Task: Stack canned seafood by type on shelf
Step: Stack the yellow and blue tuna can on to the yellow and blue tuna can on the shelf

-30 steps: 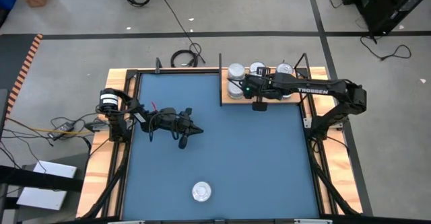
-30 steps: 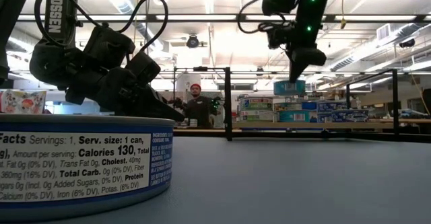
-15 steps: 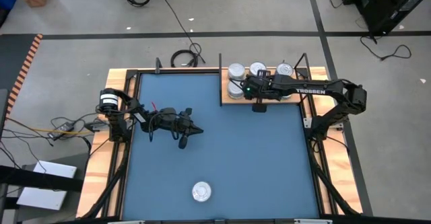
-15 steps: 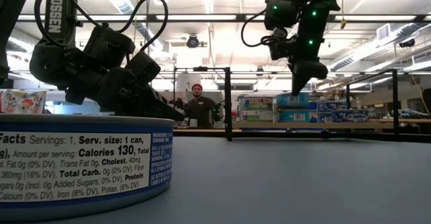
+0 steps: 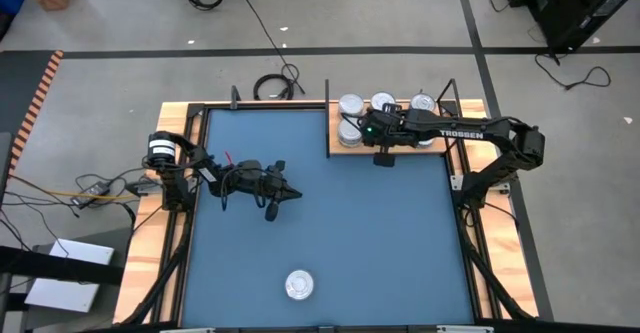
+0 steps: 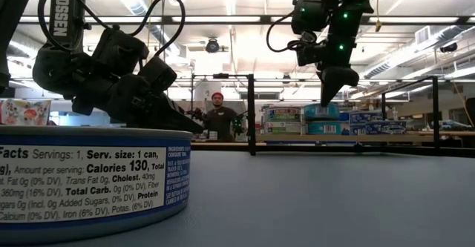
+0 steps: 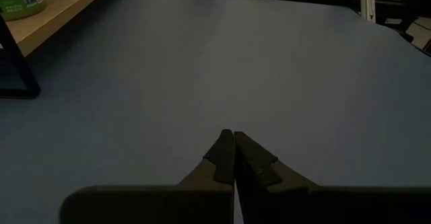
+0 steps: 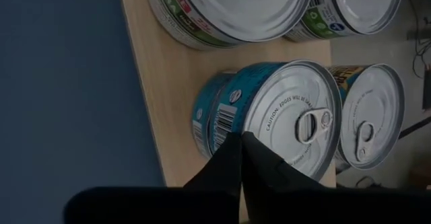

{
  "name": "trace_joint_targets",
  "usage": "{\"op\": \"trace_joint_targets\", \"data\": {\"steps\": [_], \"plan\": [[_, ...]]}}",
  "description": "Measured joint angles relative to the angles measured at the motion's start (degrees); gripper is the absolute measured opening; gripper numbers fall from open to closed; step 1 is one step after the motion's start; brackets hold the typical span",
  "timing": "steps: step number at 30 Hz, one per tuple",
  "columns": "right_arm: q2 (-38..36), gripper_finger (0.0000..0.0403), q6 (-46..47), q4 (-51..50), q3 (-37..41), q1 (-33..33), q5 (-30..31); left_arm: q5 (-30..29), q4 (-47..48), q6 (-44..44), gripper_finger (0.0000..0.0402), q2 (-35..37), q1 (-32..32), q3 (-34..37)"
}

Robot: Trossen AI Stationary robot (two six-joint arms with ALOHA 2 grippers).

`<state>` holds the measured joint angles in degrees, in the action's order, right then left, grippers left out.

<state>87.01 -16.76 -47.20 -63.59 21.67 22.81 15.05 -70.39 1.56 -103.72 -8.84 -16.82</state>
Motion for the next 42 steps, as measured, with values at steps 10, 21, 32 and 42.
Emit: {"op": "trace_joint_targets", "data": {"steps": [10,21,32,42], "plan": [[-0.01,0.0086,0.53,0.02,0.00,0.00,2.04,0.00,0.02,0.00,0.0005,0.00,0.00,0.02],[-0.09,0.0132,0.25,1.07,-0.89,-0.66,7.26,0.02,0.02,0.00,0.0005,0.00,0.00,0.00],[-0.85,0.0034,1.58,0.19,-0.96,-2.19,7.15,0.02,0.02,0.00,0.0005,0.00,0.00,0.01],[-1.85,0.0005,3.31,-4.57,0.45,-2.19,-0.41,0.02,0.04,0.00,0.0005,0.00,0.00,0.00]]}}
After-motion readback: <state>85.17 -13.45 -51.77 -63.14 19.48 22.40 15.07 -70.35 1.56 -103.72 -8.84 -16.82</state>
